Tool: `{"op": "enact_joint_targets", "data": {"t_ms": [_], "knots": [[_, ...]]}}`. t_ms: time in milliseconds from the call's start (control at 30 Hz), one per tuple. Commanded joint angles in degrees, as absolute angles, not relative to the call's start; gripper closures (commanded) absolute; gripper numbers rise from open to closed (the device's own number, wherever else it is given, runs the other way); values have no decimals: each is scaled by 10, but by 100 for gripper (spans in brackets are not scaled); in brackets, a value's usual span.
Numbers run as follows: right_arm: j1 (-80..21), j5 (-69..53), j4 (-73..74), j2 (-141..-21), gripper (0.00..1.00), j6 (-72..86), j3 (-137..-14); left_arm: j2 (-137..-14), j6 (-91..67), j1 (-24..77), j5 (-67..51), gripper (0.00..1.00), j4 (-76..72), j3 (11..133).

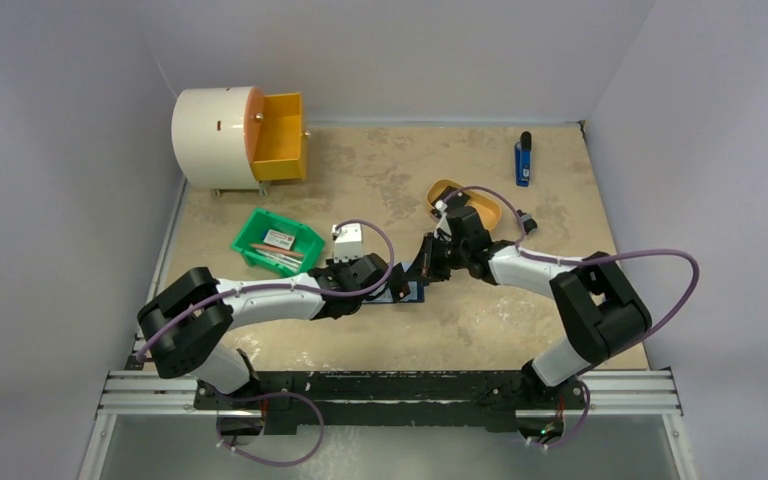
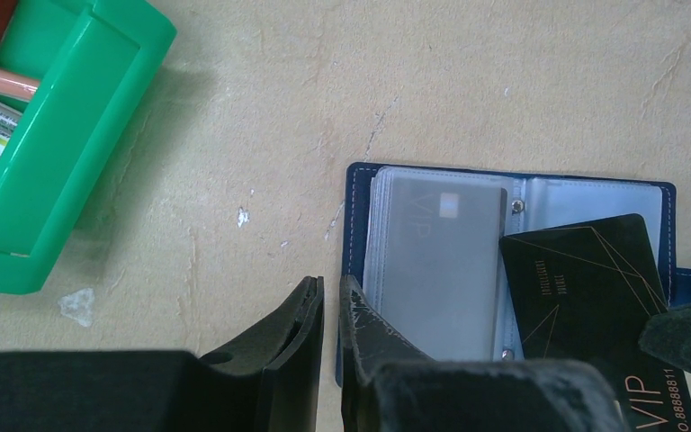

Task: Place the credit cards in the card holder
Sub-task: Insert the credit card into the card holder.

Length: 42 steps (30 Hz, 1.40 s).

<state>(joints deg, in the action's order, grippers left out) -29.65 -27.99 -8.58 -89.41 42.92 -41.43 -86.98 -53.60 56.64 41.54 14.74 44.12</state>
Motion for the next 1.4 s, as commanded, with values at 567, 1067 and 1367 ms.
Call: {"op": "enact_joint_targets", "data": {"t_ms": [567, 1067, 1367], "knots": [[-296, -310, -184, -931, 100, 478, -395, -871, -556, 565, 414, 90, 123, 414], [-296, -287, -229, -953, 100, 513, -375, -867, -564, 565, 401, 90, 109, 390], [-296, -273, -251, -964, 100, 538, -367, -867, -564, 565, 392, 91, 97, 384]]}}
